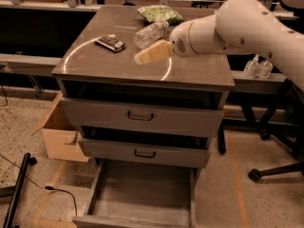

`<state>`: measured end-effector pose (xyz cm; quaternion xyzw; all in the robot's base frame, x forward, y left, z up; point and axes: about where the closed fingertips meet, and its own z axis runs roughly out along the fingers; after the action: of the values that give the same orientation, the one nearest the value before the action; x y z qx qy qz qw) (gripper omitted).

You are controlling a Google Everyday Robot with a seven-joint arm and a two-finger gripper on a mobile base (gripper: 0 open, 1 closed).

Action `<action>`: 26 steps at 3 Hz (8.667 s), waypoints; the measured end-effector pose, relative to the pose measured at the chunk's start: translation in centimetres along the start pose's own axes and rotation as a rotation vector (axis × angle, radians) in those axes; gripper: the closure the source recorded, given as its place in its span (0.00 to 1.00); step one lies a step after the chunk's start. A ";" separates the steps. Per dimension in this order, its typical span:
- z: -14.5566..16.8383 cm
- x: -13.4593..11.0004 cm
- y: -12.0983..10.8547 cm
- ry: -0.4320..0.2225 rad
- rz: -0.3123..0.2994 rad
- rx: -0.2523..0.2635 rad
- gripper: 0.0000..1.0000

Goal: Place rxbar chocolate into bottom drawer

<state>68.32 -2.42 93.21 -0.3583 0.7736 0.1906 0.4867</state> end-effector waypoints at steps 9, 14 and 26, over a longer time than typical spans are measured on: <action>20.7 -1.9 -1.6 -0.071 -0.043 -0.188 0.00; 25.9 -2.5 -1.5 0.021 0.018 -0.136 0.64; 1.9 -1.4 16.4 -0.201 -0.070 -0.373 1.00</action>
Offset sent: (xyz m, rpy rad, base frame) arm 0.0361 0.0773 -0.0428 0.1249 0.0363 0.1503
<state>57.78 10.32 92.69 -0.4479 0.6595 0.3481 0.4931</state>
